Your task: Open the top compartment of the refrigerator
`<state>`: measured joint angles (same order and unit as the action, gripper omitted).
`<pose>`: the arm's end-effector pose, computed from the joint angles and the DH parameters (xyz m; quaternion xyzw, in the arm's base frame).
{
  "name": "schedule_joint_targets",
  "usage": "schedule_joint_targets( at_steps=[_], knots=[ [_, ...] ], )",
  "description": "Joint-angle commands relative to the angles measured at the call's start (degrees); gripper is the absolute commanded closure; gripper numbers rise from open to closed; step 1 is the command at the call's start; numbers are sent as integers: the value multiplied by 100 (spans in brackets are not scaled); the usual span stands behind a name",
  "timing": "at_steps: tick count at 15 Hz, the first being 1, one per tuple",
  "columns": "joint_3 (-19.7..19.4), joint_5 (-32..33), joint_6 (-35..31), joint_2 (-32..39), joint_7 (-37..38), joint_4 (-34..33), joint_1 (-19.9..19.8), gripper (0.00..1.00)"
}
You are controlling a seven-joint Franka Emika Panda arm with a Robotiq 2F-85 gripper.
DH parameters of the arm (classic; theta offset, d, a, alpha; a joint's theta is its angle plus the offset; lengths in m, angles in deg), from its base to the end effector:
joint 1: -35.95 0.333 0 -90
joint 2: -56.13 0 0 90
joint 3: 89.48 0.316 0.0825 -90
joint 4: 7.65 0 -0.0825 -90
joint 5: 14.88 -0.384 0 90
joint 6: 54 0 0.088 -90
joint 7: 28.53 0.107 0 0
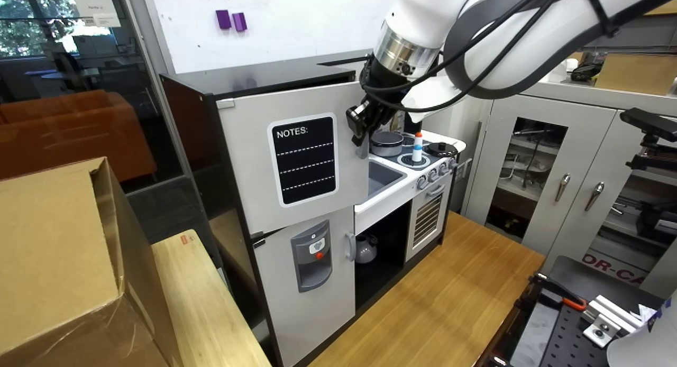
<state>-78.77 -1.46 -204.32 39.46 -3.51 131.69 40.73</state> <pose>0.4642 0.1377 0.4643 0.9667 0.0072 0.2549 0.0198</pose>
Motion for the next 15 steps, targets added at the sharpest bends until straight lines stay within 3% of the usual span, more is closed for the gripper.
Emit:
schedule_joint_targets(
  at_steps=[1,6,15],
  knots=[
    [62,-166,42,-430,-309,268,-23,88],
    [118,-457,91,-799,-549,493,107,82],
    [112,-792,129,-1119,-841,711,309,81]
  ],
)
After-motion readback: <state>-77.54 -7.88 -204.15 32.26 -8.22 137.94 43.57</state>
